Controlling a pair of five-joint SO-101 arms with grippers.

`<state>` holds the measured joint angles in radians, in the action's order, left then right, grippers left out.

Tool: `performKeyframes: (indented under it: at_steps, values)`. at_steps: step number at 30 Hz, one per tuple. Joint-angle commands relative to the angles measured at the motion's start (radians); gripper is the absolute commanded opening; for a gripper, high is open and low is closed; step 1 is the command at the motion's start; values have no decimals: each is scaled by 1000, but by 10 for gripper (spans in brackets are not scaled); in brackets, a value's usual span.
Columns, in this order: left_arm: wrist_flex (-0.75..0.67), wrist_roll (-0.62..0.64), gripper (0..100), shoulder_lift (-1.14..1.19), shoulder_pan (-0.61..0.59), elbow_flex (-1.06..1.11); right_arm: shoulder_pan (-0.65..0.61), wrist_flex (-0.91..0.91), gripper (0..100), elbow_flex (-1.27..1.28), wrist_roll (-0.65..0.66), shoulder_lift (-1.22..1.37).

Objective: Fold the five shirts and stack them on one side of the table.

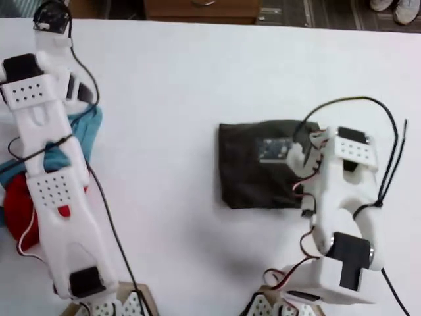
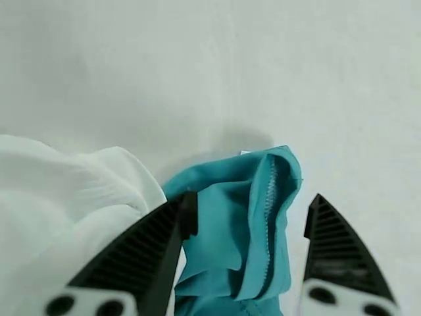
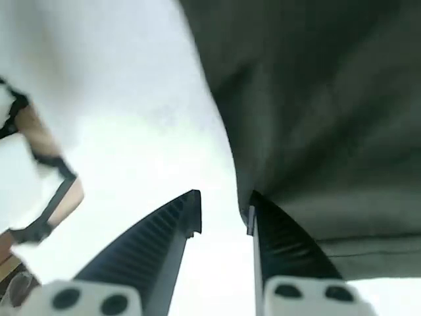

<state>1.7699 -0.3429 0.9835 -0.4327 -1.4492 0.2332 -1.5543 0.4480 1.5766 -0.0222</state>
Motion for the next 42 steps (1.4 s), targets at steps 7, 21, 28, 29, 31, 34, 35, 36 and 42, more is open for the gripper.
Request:
performKeyframes:
  at_steps: [7,21,28,29,31,34,35,36,42]
  values:
    - [17,3,286,-92,9,-1,71,-94,122,-284,55,-61]
    - [17,3,286,-87,41,2,-248,282,126,-316,-634,142]
    - [18,5,286,-86,58,33,-236,283,126,-439,-634,295]
    - [18,5,286,-91,78,61,-214,271,126,-476,-632,303]
    - [18,5,286,-92,141,122,-166,245,126,-542,-634,308]
    - [18,6,286,-92,275,211,-113,199,126,-594,-637,312]
    - [18,8,286,-92,321,237,-104,182,126,-594,-638,314]
    - [18,8,286,-92,364,257,-99,153,126,-589,-638,315]
    - [15,-35,286,-86,523,308,-97,-108,156,-516,-219,305]
